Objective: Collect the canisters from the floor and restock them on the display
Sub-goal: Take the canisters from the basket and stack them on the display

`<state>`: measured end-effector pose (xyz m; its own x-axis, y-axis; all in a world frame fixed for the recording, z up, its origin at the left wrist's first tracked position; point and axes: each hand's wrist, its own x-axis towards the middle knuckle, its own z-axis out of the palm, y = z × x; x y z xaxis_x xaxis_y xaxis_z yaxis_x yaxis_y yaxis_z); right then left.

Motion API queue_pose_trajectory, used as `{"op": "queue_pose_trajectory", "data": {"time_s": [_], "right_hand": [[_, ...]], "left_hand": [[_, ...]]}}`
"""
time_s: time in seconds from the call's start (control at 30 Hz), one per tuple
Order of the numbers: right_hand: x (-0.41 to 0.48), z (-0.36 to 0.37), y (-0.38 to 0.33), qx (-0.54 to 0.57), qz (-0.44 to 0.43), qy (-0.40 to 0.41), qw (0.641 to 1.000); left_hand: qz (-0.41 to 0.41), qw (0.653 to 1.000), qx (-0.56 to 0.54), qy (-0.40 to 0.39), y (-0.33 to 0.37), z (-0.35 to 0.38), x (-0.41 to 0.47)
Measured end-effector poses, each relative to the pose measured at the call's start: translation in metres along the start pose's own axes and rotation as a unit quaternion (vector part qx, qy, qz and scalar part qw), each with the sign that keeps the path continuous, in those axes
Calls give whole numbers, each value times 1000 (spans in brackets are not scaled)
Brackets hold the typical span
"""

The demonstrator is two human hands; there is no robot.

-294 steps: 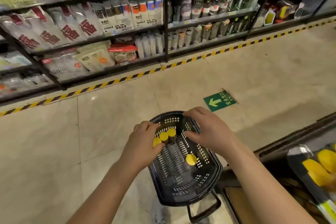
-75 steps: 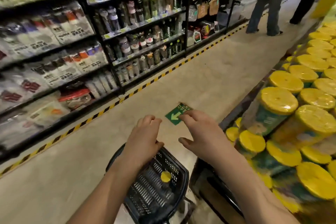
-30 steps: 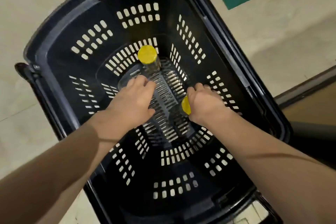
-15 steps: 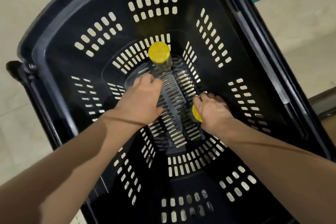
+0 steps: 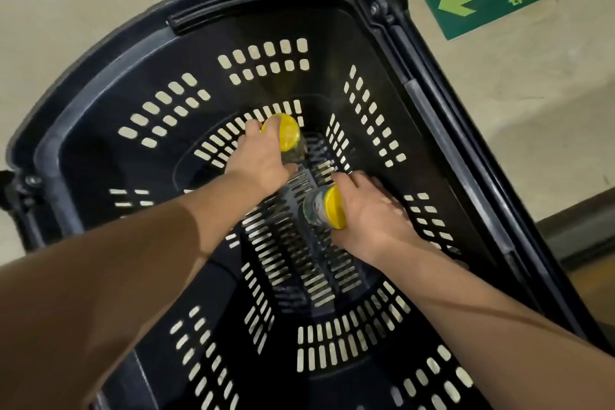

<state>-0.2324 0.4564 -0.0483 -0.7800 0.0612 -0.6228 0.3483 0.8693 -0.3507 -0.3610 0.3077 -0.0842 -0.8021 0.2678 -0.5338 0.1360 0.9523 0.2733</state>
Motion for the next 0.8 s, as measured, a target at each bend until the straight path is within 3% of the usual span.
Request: {"op": "queue_pose_trajectory", "data": {"time_s": [0.23,0.4,0.6,0.8], "right_hand": [[3,3,9,35,-32,28,998],[-1,-4,5,40,-32,29,998],[-38,-40,-17,31,-56,66,996],[-100,-120,-55,47,-72,107,991]], "left_hand": [[-5,993,-79,89,6,17,24],[5,985,-140,103,0,10,6],[56,984,-135,98,1,-57,-62],[120,973,-145,132,26,-157,-140]]}}
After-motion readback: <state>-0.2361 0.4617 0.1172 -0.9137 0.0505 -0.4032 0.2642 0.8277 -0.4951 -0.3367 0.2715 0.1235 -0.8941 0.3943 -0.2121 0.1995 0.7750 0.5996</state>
